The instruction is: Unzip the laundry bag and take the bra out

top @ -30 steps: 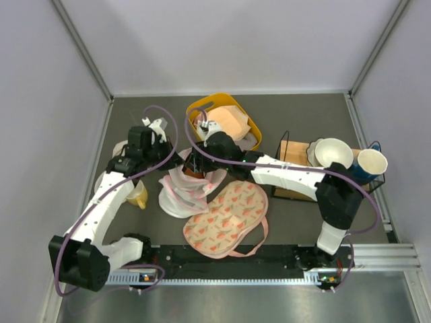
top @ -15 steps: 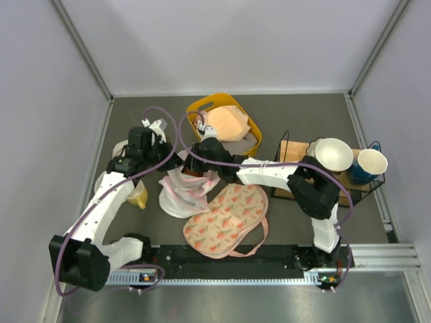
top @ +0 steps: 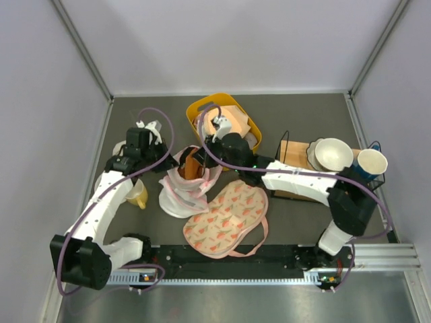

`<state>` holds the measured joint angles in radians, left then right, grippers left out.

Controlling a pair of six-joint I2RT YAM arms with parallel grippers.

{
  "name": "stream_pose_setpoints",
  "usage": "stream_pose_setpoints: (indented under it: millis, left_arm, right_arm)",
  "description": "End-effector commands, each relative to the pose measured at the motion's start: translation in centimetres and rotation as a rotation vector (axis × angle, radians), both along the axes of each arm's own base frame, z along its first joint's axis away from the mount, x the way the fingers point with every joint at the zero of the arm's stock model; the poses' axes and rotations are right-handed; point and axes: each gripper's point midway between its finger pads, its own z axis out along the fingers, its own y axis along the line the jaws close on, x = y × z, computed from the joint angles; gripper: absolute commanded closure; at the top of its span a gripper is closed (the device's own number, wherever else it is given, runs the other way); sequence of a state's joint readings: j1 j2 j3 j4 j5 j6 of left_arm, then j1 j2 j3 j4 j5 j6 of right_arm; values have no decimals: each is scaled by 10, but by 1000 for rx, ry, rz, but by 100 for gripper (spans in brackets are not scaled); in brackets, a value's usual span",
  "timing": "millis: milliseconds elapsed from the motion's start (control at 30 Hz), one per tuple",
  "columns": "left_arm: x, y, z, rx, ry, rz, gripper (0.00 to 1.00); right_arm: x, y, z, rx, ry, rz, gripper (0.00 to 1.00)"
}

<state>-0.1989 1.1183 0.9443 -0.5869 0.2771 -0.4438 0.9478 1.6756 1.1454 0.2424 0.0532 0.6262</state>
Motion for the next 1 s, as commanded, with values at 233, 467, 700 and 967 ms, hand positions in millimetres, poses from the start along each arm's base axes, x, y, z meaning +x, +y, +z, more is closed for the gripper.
stream_pose_setpoints:
  millis: [233, 467, 700, 967]
  left_arm:
    - [20, 11, -6, 21, 55, 40, 100]
    - [19, 8, -12, 2, 67, 38, 100]
    - [17, 7, -11, -8, 68, 36, 100]
    - [16, 7, -6, -15, 55, 40, 100]
  right_arm:
    - [-39, -32, 154, 180, -290, 124, 100]
    - [-49, -56, 226, 280, -402, 86, 100]
    - [-49, -81, 293, 373, -524, 6, 100]
    - [-25, -97, 345, 376, -621, -120, 100]
